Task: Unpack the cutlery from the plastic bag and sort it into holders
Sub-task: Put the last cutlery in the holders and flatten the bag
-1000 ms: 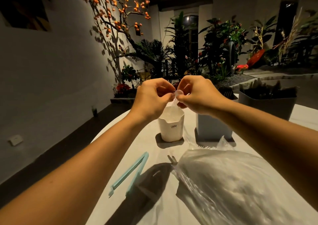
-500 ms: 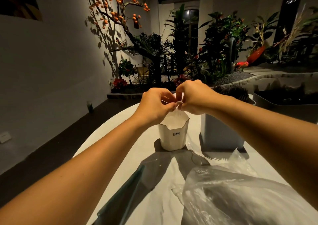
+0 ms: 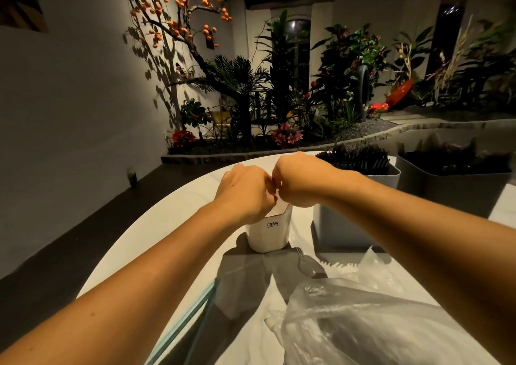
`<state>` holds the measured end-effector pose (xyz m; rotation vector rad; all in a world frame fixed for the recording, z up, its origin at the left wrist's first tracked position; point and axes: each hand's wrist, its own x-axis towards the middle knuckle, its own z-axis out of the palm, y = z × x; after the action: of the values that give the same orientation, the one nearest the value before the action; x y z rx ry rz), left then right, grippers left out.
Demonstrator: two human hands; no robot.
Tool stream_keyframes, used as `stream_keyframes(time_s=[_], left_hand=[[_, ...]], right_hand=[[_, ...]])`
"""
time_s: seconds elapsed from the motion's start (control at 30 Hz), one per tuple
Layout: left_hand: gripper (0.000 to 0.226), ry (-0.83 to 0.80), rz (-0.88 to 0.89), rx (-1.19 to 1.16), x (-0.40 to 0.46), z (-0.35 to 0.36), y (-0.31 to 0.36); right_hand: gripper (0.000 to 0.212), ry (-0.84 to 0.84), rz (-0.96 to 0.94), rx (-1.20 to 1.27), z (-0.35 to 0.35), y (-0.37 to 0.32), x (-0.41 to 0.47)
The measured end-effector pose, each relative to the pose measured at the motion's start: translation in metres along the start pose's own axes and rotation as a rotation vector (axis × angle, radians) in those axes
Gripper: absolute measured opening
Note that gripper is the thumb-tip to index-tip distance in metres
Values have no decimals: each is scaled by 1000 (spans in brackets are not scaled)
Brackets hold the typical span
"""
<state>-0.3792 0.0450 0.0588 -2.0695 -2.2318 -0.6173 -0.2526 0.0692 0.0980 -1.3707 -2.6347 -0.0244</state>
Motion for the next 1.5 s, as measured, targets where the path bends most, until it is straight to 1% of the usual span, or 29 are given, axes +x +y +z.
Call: stream_keyframes(time_s=[0.1, 0.17, 0.23, 0.37, 0.5, 0.57, 0.63, 0.7, 0.77, 0.8, 0.87, 0.93, 1.0, 1.07, 1.2, 1.27, 1.37, 1.4, 1.43, 1.5], left_hand=[[21, 118, 32, -27, -14, -11, 13], [21, 139, 50, -81, -28, -18, 24], [22, 124, 61, -126, -45, -24, 38], [22, 57, 45, -240, -87, -33, 66], [12, -6, 42, -327, -130, -40, 92], [15, -105, 60, -397, -148, -40, 103], [21, -258, 92, -429, -164, -35, 110], [25, -381, 156, -362, -177, -25, 112], [27, -452, 260, -192, -188, -9, 111], [28, -465, 295, -96, -193, -1, 109], [25, -442, 300, 26, -198, 11, 104], [26, -428, 268, 43, -203, 17, 100], [36, -436, 250, 26, -207, 18, 97], [57, -442, 224, 20, -211, 18, 96], [109, -522, 186, 12, -212, 19, 97], [125, -550, 180, -12, -214, 20, 97], [135, -554, 181, -27, -218, 20, 95], [136, -553, 187, -22, -219, 20, 94], [136, -550, 193, -16, -219, 19, 92], [135, -552, 196, -5, -219, 18, 89]], right_hand=[[17, 80, 13, 133, -11, 5, -16], [15, 109, 27, 203, -17, 10, -31], [14, 101, 44, 270, -23, 16, -52], [16, 15, 66, 394, -35, 25, -100], [22, -73, 41, 544, -48, 32, -154], [22, -162, 23, 640, -52, 36, -175], [21, -319, 31, 685, -52, 39, -193], [18, -428, 61, 608, -42, 41, -204], [20, -461, 41, 435, -25, 42, -213], [23, -472, 20, 360, -16, 42, -218], [30, -526, -5, 224, -2, 42, -226], [38, -581, -6, 87, 10, 46, -233], [46, -582, 26, 52, 18, 52, -237], [49, -561, 37, 67, 22, 54, -239], [43, -412, 17, 186, 31, 43, -238], [51, -322, -2, 193, 43, 33, -239], [67, -239, -20, 118, 65, 22, -240], [67, -238, -14, 132, 69, 21, -240], [62, -251, -2, 182, 68, 21, -240], [43, -305, 17, 306, 64, 22, -241]])
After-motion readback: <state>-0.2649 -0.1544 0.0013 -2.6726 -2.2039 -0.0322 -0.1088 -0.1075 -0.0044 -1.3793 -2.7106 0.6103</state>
